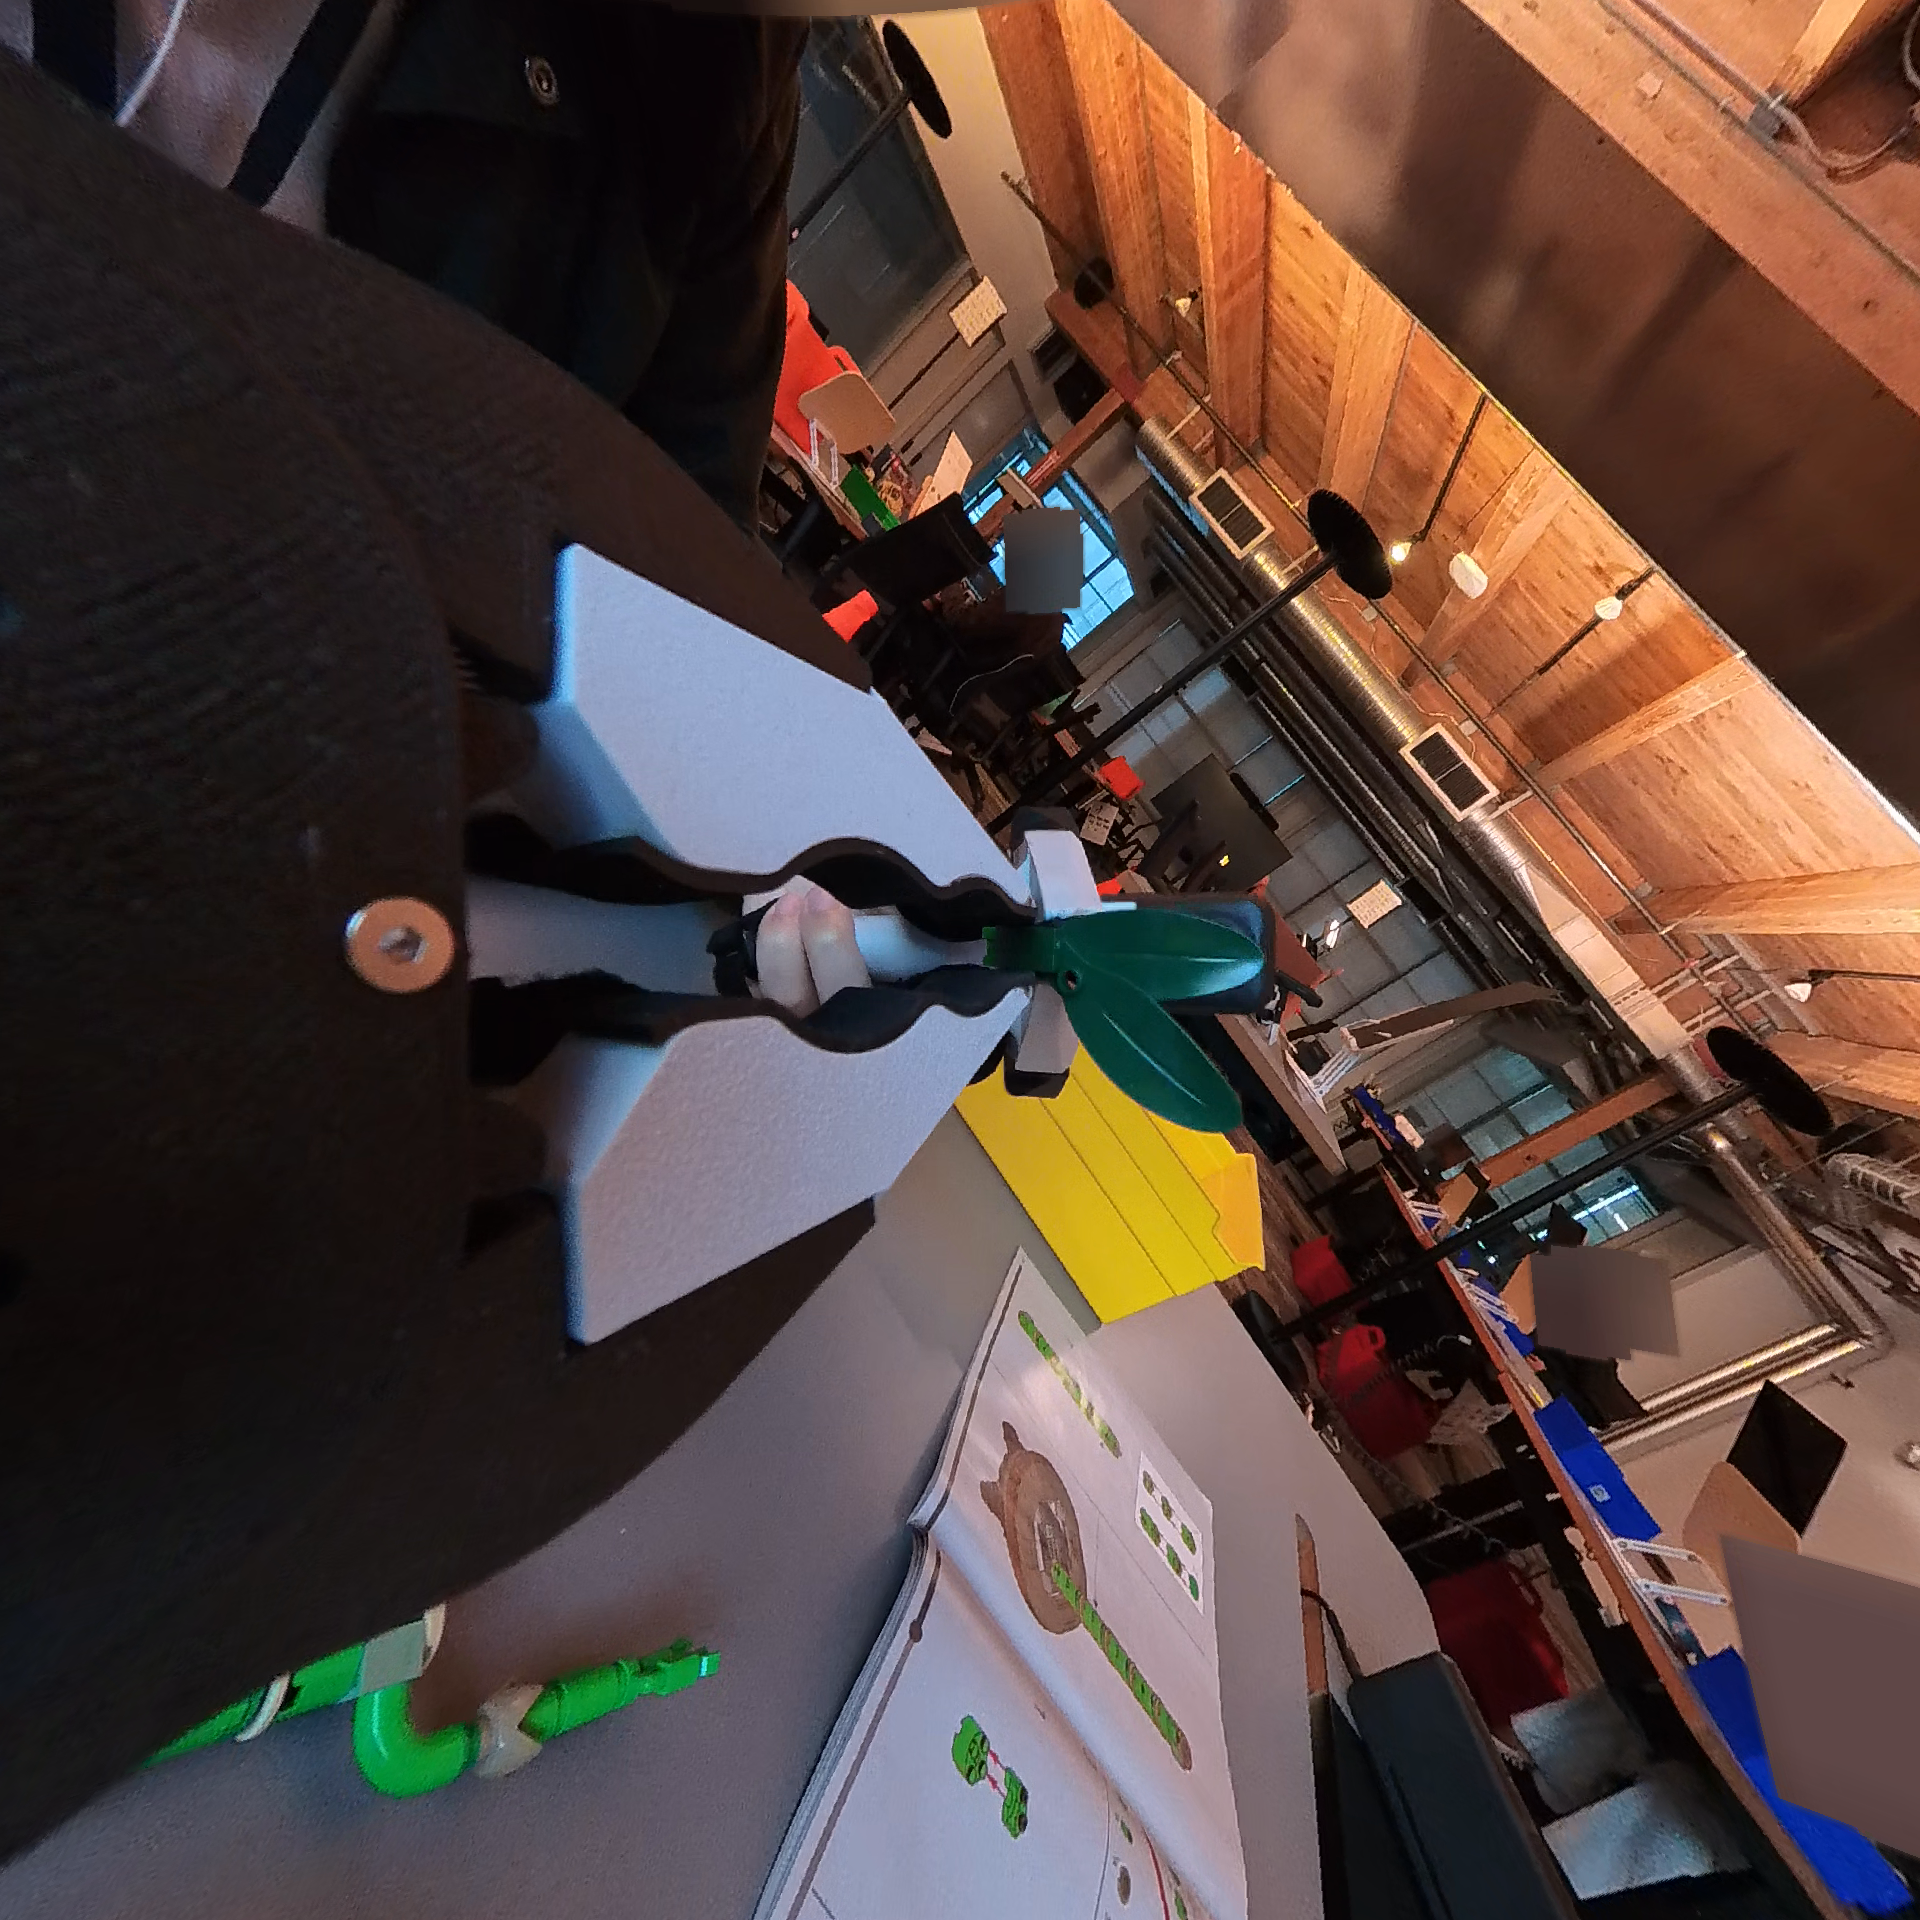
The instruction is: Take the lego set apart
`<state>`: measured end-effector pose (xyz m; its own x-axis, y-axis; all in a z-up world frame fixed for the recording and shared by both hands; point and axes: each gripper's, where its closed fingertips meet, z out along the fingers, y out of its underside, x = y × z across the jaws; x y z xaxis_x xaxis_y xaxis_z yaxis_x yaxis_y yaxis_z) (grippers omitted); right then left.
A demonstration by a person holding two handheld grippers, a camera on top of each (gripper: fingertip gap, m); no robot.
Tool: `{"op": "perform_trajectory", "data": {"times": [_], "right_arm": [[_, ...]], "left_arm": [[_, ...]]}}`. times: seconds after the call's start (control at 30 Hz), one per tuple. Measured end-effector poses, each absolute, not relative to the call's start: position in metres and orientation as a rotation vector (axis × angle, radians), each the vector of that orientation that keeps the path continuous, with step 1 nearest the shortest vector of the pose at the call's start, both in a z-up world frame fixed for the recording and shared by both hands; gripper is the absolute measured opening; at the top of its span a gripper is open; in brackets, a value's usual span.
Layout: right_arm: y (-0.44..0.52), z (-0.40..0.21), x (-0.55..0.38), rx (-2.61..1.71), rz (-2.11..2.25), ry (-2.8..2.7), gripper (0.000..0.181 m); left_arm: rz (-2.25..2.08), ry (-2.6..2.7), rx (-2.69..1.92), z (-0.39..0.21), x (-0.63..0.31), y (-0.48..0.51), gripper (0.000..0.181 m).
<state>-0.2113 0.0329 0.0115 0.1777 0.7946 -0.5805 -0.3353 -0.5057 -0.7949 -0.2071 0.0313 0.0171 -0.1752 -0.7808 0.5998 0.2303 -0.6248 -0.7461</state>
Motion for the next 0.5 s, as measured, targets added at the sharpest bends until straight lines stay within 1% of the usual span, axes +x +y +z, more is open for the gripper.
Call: {"op": "perform_trajectory", "data": {"times": [0.5], "right_arm": [[0.031, -0.013, -0.205, -1.702, 1.504, -0.529, 0.006]], "left_arm": [[-1.858, 0.822, -1.529, -0.009, -0.202, 0.029, 0.006]]}}
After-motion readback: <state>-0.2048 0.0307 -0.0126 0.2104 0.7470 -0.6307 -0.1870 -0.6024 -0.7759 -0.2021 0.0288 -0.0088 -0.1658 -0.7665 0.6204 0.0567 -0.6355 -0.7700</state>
